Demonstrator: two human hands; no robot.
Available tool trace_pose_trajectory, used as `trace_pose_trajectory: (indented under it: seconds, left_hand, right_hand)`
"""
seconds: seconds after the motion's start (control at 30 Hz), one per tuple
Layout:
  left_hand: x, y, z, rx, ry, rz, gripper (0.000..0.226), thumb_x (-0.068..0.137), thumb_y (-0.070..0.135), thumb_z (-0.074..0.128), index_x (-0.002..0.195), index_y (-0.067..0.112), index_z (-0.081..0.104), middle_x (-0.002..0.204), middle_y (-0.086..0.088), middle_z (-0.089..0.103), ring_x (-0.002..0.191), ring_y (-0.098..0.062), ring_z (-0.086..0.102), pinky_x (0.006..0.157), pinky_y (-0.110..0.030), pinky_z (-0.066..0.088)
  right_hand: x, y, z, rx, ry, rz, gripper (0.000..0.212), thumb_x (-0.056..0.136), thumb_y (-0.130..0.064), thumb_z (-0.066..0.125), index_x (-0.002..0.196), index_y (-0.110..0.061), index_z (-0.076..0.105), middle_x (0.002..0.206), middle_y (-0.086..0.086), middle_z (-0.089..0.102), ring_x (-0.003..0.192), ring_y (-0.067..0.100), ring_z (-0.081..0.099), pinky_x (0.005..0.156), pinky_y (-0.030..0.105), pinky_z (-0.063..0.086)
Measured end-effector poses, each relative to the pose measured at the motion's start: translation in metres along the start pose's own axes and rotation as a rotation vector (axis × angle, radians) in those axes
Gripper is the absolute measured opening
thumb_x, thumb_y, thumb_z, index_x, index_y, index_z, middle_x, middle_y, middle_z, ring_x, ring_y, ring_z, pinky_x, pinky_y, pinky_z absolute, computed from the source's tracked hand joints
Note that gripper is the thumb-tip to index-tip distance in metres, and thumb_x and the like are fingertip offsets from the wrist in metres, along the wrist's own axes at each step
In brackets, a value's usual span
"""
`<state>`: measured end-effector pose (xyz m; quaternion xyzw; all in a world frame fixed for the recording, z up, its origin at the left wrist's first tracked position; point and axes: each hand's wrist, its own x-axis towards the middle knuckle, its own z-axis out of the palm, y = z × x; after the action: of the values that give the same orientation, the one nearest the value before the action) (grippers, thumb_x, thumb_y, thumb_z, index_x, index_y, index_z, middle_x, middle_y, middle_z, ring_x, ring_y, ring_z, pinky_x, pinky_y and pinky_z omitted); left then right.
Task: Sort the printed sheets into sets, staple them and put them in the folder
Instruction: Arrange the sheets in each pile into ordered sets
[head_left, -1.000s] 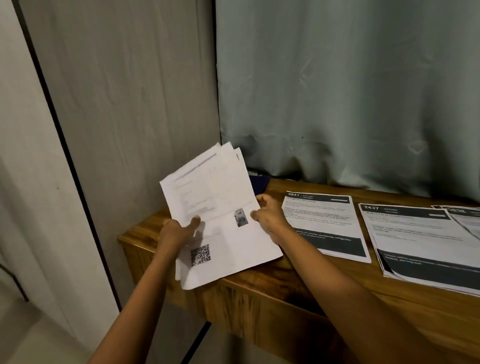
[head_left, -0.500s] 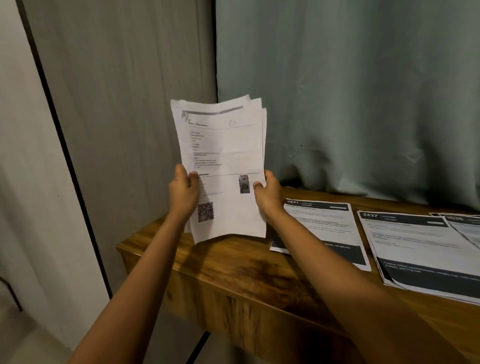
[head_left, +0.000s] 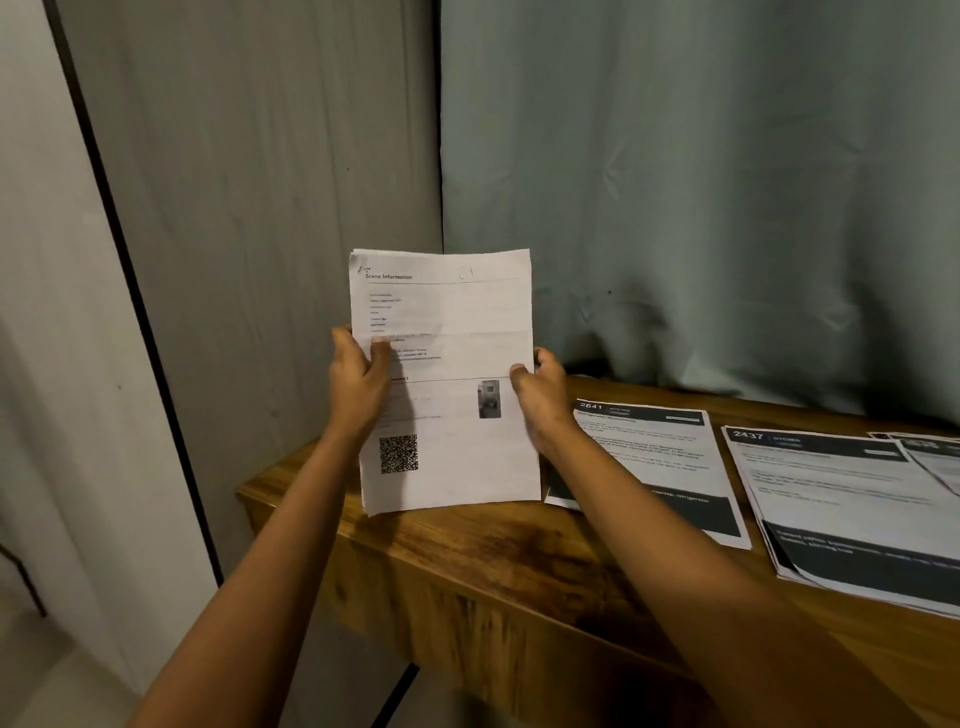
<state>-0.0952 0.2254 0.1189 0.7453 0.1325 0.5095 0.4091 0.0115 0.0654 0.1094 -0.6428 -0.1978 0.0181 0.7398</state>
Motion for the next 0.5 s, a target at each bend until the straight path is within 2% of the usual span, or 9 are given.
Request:
trace_pose_trajectory:
  seconds: [0.07, 0.1, 0.17, 0.23, 0.3, 0.37, 0.47, 0.5]
  left_hand:
    - [0.003, 0.006, 0.0, -0.02, -0.005, 0.035, 0.013, 0.101, 0.016, 0.043, 0.108, 0.01, 0.034, 0.116, -0.01, 0.058, 0.098, -0.021, 0.062, 0.08, -0.035, 0.056]
    - [0.003, 0.01, 0.001, -0.033, -0.003, 0.064, 0.012, 0.101, 0.016, 0.042, 0.109, 0.011, 0.033, 0.116, -0.006, 0.059, 0.096, -0.017, 0.064, 0.076, -0.029, 0.058]
    - [0.0, 0.015, 0.002, -0.058, 0.014, 0.113, 0.013, 0.102, 0.018, 0.041, 0.11, 0.013, 0.032, 0.113, 0.001, 0.059, 0.09, -0.005, 0.063, 0.069, -0.017, 0.055]
    - [-0.007, 0.011, 0.002, -0.057, 0.021, 0.131, 0.015, 0.102, 0.02, 0.041, 0.111, 0.014, 0.031, 0.113, 0.002, 0.059, 0.088, -0.001, 0.061, 0.068, -0.012, 0.052]
    - [-0.018, -0.003, 0.003, -0.048, 0.002, 0.113, 0.017, 0.102, 0.024, 0.041, 0.113, 0.015, 0.03, 0.118, -0.002, 0.059, 0.093, -0.007, 0.062, 0.073, -0.018, 0.054]
    - [-0.029, -0.016, 0.004, -0.033, -0.027, 0.065, 0.019, 0.102, 0.024, 0.042, 0.113, 0.015, 0.029, 0.121, -0.004, 0.058, 0.1, -0.016, 0.062, 0.076, -0.023, 0.054]
    - [-0.036, -0.023, 0.009, 0.049, -0.052, 0.003, 0.016, 0.102, 0.016, 0.04, 0.113, 0.008, 0.031, 0.122, -0.01, 0.058, 0.1, -0.026, 0.062, 0.074, -0.029, 0.053]
    - [-0.035, -0.02, 0.008, 0.082, -0.052, -0.01, 0.012, 0.102, 0.013, 0.039, 0.109, 0.006, 0.032, 0.12, -0.012, 0.058, 0.097, -0.027, 0.062, 0.071, -0.027, 0.051]
  right_hand:
    - [0.0, -0.004, 0.005, -0.002, 0.018, -0.054, 0.026, 0.096, -0.005, 0.044, 0.116, -0.014, 0.058, 0.114, 0.006, 0.066, 0.101, 0.023, 0.064, 0.088, 0.043, 0.055]
    - [0.001, -0.006, 0.007, 0.007, 0.026, -0.074, 0.026, 0.096, -0.004, 0.043, 0.114, -0.014, 0.059, 0.114, 0.006, 0.066, 0.102, 0.023, 0.064, 0.09, 0.044, 0.054]
    - [-0.001, -0.007, 0.01, 0.006, 0.024, -0.097, 0.024, 0.097, -0.005, 0.042, 0.113, -0.016, 0.056, 0.116, 0.005, 0.064, 0.106, 0.023, 0.062, 0.093, 0.044, 0.052]
    - [-0.006, -0.003, 0.01, -0.05, 0.001, -0.107, 0.026, 0.098, -0.007, 0.04, 0.119, -0.016, 0.052, 0.122, 0.005, 0.061, 0.111, 0.024, 0.058, 0.098, 0.041, 0.049]
    - [-0.012, 0.006, 0.007, -0.142, -0.028, -0.111, 0.032, 0.099, -0.008, 0.039, 0.13, -0.014, 0.046, 0.129, 0.007, 0.057, 0.117, 0.026, 0.055, 0.097, 0.033, 0.045]
    - [-0.016, 0.015, 0.005, -0.26, -0.036, -0.107, 0.035, 0.101, -0.009, 0.037, 0.135, -0.013, 0.04, 0.132, 0.008, 0.055, 0.116, 0.028, 0.054, 0.088, 0.028, 0.042]
    - [-0.017, 0.016, 0.001, -0.398, -0.039, -0.089, 0.032, 0.101, -0.009, 0.034, 0.133, -0.009, 0.038, 0.132, 0.011, 0.055, 0.113, 0.029, 0.055, 0.08, 0.025, 0.04]
    - [-0.016, 0.014, 0.001, -0.44, -0.036, -0.095, 0.032, 0.101, -0.009, 0.035, 0.132, -0.007, 0.039, 0.131, 0.012, 0.055, 0.113, 0.029, 0.055, 0.077, 0.023, 0.038]
